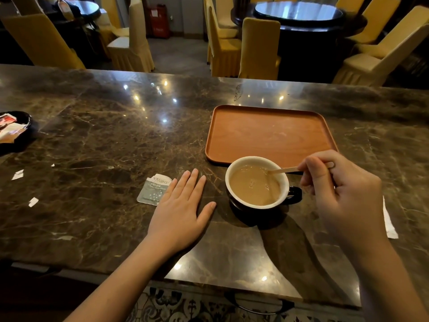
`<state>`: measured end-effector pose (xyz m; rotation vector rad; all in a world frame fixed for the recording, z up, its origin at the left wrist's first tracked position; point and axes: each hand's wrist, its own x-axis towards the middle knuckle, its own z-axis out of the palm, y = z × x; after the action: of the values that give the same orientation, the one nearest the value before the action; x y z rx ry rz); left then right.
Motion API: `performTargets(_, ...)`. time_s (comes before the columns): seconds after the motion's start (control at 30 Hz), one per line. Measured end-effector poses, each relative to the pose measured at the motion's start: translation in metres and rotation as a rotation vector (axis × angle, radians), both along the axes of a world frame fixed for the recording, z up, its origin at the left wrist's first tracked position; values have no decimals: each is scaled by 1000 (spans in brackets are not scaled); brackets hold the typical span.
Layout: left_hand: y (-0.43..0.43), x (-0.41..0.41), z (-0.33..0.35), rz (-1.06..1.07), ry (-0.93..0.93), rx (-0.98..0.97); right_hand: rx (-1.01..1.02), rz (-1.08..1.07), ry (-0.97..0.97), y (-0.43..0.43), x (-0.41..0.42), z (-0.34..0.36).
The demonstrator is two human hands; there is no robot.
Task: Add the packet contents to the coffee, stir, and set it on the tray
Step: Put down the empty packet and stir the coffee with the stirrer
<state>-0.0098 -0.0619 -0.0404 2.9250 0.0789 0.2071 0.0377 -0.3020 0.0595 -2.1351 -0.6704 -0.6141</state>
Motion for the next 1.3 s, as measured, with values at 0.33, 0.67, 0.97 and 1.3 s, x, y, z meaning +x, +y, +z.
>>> performTargets(0.33, 0, 0, 0, -6, -1, -9, -37, -4, -63, -2, -3, -4)
performTargets(0.67, 0, 1, 0, -6, -2, -4, -40, 7, -42, -3, -4, -6)
performTargets(0.97, 1, 2, -1, -12, -3, -5, -29, 8, -51, -5, -11, -3)
performTargets(1.3, 0, 2, -1, -12, 3, 10, -39, 0, -42, -6, -24, -2)
